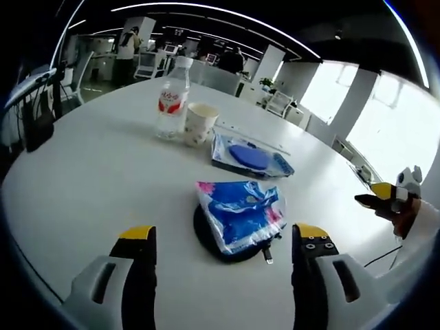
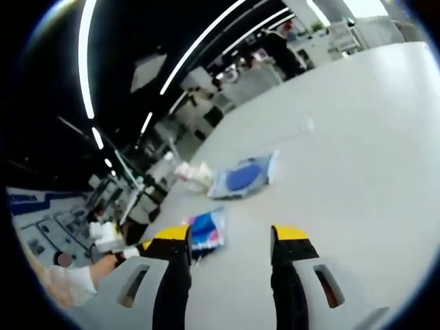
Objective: Arrange the tabletop items into an orderly group along one side of the table until the central work area is clear of visible clutter.
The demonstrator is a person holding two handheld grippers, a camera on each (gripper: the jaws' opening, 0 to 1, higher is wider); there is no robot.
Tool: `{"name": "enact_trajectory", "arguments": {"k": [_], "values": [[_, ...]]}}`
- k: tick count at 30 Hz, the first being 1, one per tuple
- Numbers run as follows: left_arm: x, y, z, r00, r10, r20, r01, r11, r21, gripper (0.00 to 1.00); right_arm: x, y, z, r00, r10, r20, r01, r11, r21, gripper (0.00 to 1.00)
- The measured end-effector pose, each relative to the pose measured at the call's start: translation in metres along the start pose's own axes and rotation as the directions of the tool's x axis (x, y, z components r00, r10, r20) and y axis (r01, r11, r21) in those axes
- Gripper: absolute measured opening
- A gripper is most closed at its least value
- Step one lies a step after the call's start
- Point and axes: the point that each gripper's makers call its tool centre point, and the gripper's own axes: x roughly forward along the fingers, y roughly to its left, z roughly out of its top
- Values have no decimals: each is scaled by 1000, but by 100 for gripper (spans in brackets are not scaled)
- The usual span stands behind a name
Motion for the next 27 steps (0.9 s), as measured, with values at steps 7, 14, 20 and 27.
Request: {"name": "enact_trajectory", "arguments": {"k": [7,14,20,27], "values": [[4,-1,-4,1000,2,-21,-2,1000,21,75,8,-4,-5,1000,-13,-28,13,1000,6,43],[11,1,-10,998,33,-57,-28,997,74,53,31,-12,-27,979,-93,-180,78,993,-87,29],[16,4,-18,993,67,-97,-54,990,128,36,64,1,-33,965,-66,-252,33,991,-132,27],[18,7,-24,989,73,-126,-61,993,97,29,103,18,-58,923,-47,-382,-47,971,-233,27]]}}
